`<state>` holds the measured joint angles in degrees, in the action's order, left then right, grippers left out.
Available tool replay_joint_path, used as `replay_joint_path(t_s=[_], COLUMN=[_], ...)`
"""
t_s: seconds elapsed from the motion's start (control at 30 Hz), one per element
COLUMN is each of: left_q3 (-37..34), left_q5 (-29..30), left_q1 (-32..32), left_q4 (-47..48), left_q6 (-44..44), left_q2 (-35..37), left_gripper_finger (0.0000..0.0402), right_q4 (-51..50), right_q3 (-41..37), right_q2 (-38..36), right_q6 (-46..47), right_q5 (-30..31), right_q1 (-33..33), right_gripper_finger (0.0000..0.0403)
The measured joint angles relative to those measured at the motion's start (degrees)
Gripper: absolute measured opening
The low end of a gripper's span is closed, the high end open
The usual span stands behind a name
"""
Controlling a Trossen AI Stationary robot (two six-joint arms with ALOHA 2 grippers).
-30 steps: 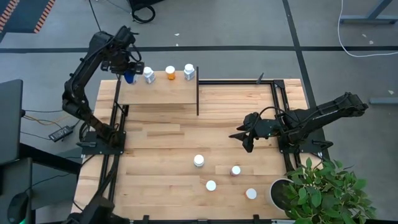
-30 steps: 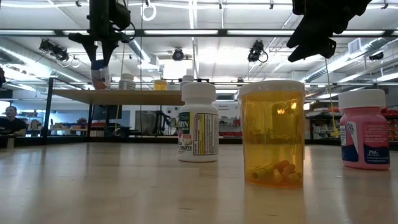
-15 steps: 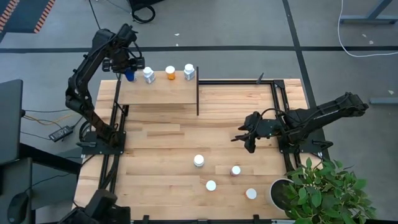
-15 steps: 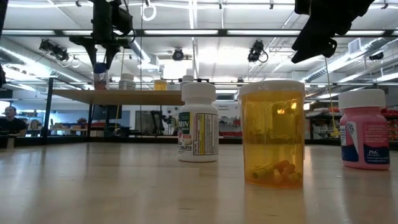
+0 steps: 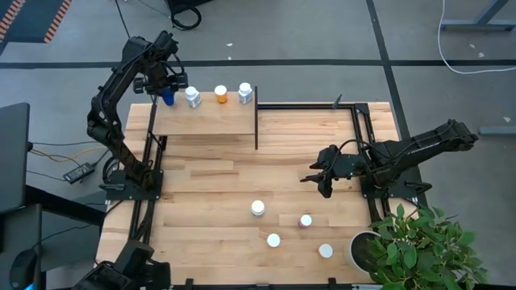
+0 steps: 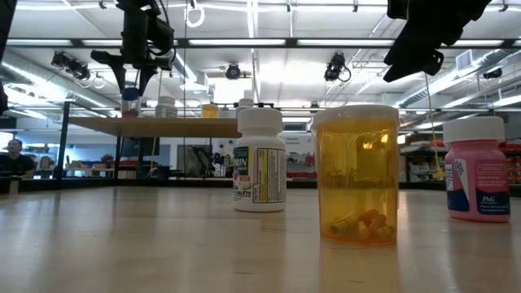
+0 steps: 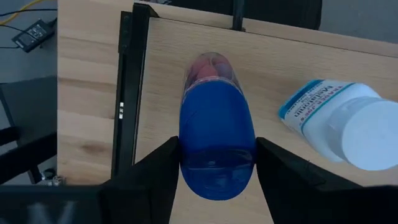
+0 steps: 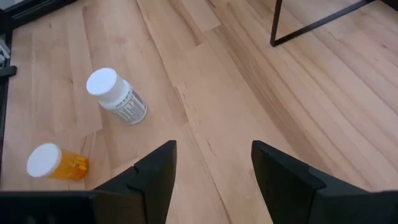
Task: Pick and place medicine bottles onto shelf by color
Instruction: Put the blue pill bottle on the shelf
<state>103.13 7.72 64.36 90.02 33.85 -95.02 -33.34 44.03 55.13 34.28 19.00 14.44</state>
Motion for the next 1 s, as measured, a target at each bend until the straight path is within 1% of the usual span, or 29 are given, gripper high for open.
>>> replay_joint_path(t_s=[0.37, 0.47, 0.57, 0.8, 0.9, 1.0], left_q3=[-0.02, -0.02, -0.02, 0.13, 1.98, 6.04], left_q5=[-0.91, -0.89, -0.92, -1.55, -1.55, -1.55], left_q1=[0.46, 0.46, 0.46, 0.34, 0.3, 0.27], left_q4=[-0.02, 0.0, 0.0, 0.06, 0.09, 0.04], left_q6=[-0.2, -0.27, -1.53, -5.76, -6.59, -7.55], left_q2=[-0.61, -0.61, -0.6, 0.69, 1.37, 1.58], left_gripper_finger=[0.025, 0.0258, 0.0255, 0.0235, 0.0228, 0.0221], right_q4=[0.0, 0.0, -0.02, -0.02, -0.02, -0.02], right_q3=[0.0, 0.0, 0.0, 0.0, 0.0, 0.0], right_q2=[0.0, 0.0, 0.0, 0.0, 0.0, 0.0], right_q6=[0.0, 0.06, 0.17, 0.16, 0.02, 0.02], right_q5=[0.0, -0.05, -0.3, -0.44, -0.42, -0.44], right_q1=[0.0, 0.0, 0.0, 0.0, 0.0, 0.0], right_gripper_finger=[0.0216, 0.0216, 0.0216, 0.0216, 0.0216, 0.0216])
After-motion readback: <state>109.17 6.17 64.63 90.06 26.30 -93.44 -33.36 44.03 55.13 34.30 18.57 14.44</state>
